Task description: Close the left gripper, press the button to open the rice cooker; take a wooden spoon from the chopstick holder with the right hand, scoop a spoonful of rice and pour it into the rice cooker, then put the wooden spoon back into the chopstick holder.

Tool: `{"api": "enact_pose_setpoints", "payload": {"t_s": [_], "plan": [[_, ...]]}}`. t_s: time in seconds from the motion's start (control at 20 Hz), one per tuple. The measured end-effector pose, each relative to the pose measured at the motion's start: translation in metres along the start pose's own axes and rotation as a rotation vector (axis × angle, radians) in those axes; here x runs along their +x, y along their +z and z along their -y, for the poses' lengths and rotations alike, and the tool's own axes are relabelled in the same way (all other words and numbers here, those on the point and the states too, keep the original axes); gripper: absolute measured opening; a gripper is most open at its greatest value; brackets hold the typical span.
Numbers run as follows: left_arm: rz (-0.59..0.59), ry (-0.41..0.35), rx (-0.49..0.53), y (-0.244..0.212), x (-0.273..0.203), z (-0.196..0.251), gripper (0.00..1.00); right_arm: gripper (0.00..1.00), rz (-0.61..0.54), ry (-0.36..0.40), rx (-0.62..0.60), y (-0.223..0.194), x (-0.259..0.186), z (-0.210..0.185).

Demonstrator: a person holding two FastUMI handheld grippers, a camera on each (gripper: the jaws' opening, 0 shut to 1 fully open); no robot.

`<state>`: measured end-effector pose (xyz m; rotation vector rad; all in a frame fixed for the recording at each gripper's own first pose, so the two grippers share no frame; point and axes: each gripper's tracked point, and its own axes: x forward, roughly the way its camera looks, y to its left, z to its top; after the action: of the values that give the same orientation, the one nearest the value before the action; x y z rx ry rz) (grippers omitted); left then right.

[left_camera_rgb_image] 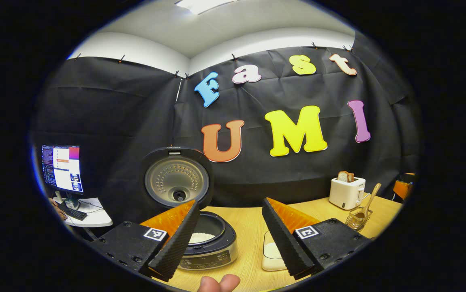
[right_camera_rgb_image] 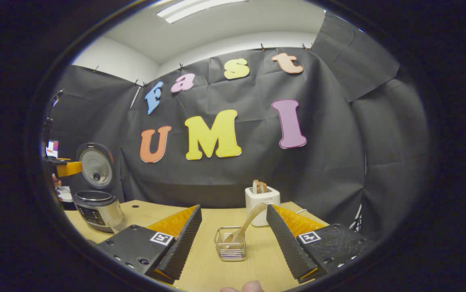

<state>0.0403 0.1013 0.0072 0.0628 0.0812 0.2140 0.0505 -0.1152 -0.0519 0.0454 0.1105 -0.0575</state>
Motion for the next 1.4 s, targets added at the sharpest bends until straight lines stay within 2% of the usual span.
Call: {"api": "enact_pose_setpoints", "payload": {"t_s": [0.15,0.2,0.25,0.3,0.45,0.55,0.6,0.65,0.75,0.8,0.85,0.9,1.0,1.05,1.1,1.2,1.3,1.35,1.4], "plan": [[0.021,-0.04,-0.028,-0.007,-0.005,0.01,0.99,0.95,-0.08,0.005,0.045,-0.023,0.028,0.001],[0.019,-0.057,-0.037,-0.01,-0.008,0.016,0.99,0.91,-0.107,0.006,0.05,-0.031,0.037,0.002],[0.016,-0.066,-0.032,-0.012,-0.012,0.016,0.98,0.96,-0.132,-0.001,0.052,-0.038,0.047,0.005],[0.016,-0.058,-0.023,-0.014,-0.013,0.014,0.99,0.92,-0.15,-0.003,0.059,-0.046,0.055,0.01],[0.003,-0.036,0.0,-0.025,-0.016,0.009,0.99,0.92,-0.2,-0.025,0.086,-0.064,0.083,0.024],[-0.001,-0.036,-0.001,-0.03,-0.015,0.01,0.99,0.96,-0.235,-0.035,0.113,-0.075,0.103,0.03],[0.001,-0.041,-0.001,-0.031,-0.015,0.011,0.98,0.92,-0.26,-0.044,0.124,-0.082,0.113,0.032],[0.002,-0.04,0.006,-0.032,-0.015,0.009,0.99,0.92,-0.284,-0.043,0.144,-0.087,0.122,0.033],[-0.004,-0.031,0.018,-0.038,-0.015,0.004,0.99,0.96,-0.319,-0.022,0.203,-0.094,0.138,0.029],[-0.014,-0.027,0.023,-0.039,-0.014,0.003,0.99,0.92,-0.328,-0.016,0.229,-0.095,0.146,0.028],[-0.017,-0.022,0.027,-0.04,-0.015,0.0,0.99,0.96,-0.333,-0.019,0.247,-0.098,0.151,0.03],[-0.011,-0.019,0.024,-0.039,-0.015,-0.001,0.99,0.92,-0.333,-0.017,0.257,-0.098,0.156,0.03],[0.001,-0.023,0.024,-0.036,-0.016,0.0,0.99,0.95,-0.333,-0.007,0.287,-0.098,0.165,0.029],[0.008,-0.017,0.031,-0.034,-0.017,-0.004,0.99,0.89,-0.334,-0.006,0.297,-0.099,0.167,0.03],[0.011,-0.004,0.043,-0.033,-0.018,-0.007,0.99,0.93,-0.335,-0.008,0.296,-0.1,0.171,0.031],[0.014,-0.007,0.05,-0.033,-0.017,-0.008,0.99,0.93,-0.339,-0.007,0.289,-0.102,0.176,0.033],[0.007,-0.019,0.034,-0.035,-0.018,-0.005,0.99,0.71,-0.347,0.002,0.292,-0.103,0.178,0.033],[0.005,-0.018,0.03,-0.035,-0.019,-0.007,0.99,0.74,-0.357,0.004,0.283,-0.107,0.178,0.033],[0.006,-0.018,0.03,-0.034,-0.019,-0.008,0.99,0.67,-0.364,0.011,0.279,-0.109,0.18,0.032]]}}
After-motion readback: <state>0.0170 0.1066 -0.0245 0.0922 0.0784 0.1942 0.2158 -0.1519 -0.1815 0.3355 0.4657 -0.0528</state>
